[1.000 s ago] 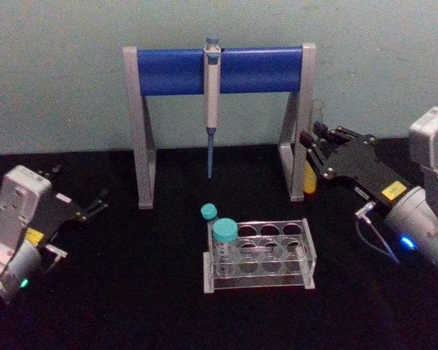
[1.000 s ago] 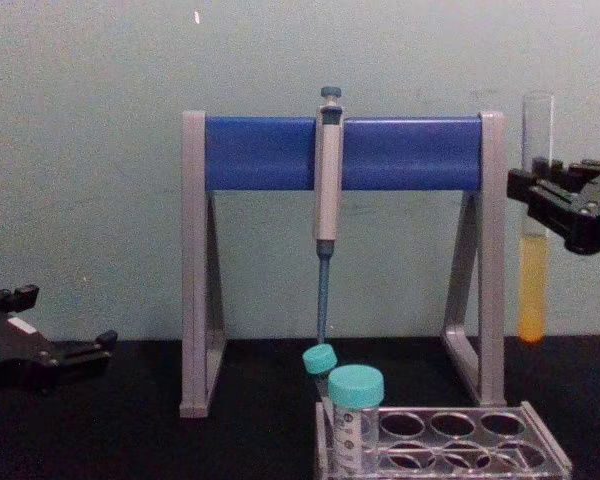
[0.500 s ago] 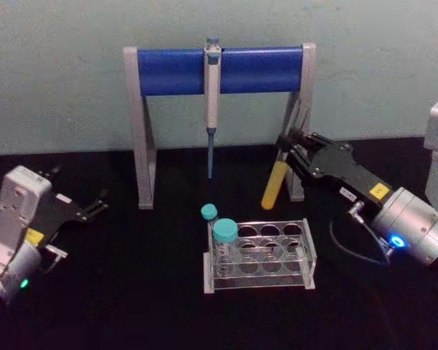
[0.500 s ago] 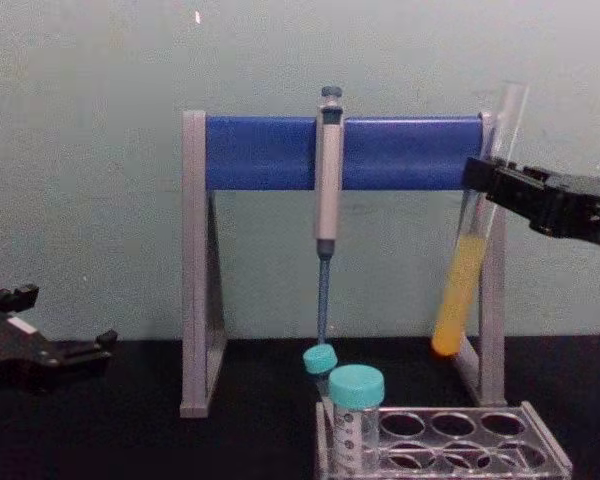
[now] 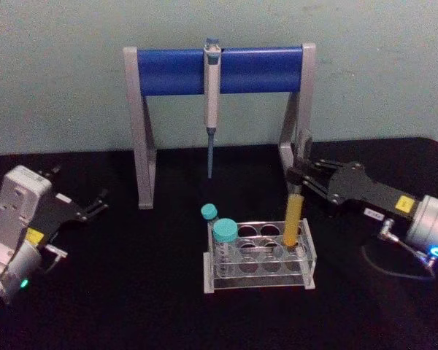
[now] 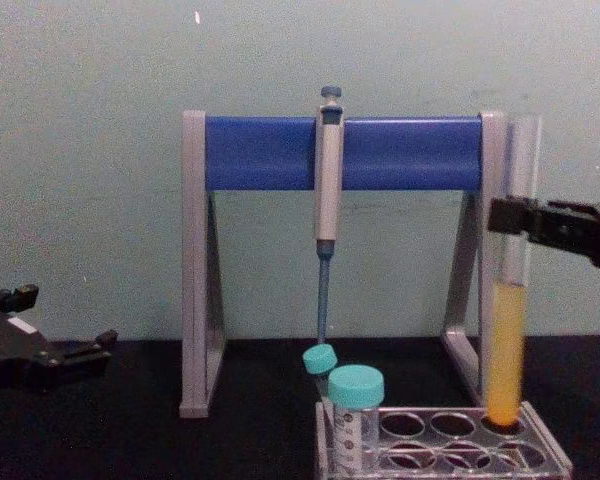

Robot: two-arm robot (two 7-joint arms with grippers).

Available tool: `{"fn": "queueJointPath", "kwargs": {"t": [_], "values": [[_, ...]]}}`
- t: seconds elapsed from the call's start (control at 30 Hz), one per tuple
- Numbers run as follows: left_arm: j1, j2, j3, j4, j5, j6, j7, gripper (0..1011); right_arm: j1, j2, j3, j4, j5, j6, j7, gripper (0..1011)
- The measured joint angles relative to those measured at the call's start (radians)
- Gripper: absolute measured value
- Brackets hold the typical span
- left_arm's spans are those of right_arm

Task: Pick up the test tube from the test tube rack, shake it, then place it back into the test tube rack.

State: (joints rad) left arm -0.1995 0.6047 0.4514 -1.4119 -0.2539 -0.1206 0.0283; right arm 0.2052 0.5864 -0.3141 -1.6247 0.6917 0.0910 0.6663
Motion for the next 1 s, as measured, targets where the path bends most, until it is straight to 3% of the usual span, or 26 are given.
{"fn": "queueJointPath", "kwargs": {"t": [0.07,0.17,0.2,0.27,0.43,0.63,0.83,1.0], "values": [[0.000,0.000,0.000,0.000,0.000,0.000,0.000,1001,-0.012,0.049,-0.001,-0.037,-0.031,0.013,-0.027,229],[0.000,0.000,0.000,0.000,0.000,0.000,0.000,1001,-0.023,0.081,0.001,-0.068,-0.070,0.013,-0.071,229],[0.000,0.000,0.000,0.000,0.000,0.000,0.000,1001,-0.031,0.096,0.003,-0.085,-0.106,0.005,-0.111,229],[0.000,0.000,0.000,0.000,0.000,0.000,0.000,1001,-0.038,0.101,0.008,-0.096,-0.135,-0.012,-0.147,229],[0.000,0.000,0.000,0.000,0.000,0.000,0.000,1001,-0.045,0.052,0.021,-0.087,-0.203,-0.095,-0.227,228],[0.000,0.000,0.000,0.000,0.000,0.000,0.000,1001,-0.010,-0.032,0.006,-0.026,-0.250,-0.152,-0.249,229],[0.000,0.000,0.000,0.000,0.000,0.000,0.000,1001,0.021,-0.097,-0.012,0.033,-0.249,-0.159,-0.235,229],[0.000,0.000,0.000,0.000,0.000,0.000,0.000,1001,0.041,-0.137,-0.024,0.073,-0.197,-0.163,-0.173,229]]}}
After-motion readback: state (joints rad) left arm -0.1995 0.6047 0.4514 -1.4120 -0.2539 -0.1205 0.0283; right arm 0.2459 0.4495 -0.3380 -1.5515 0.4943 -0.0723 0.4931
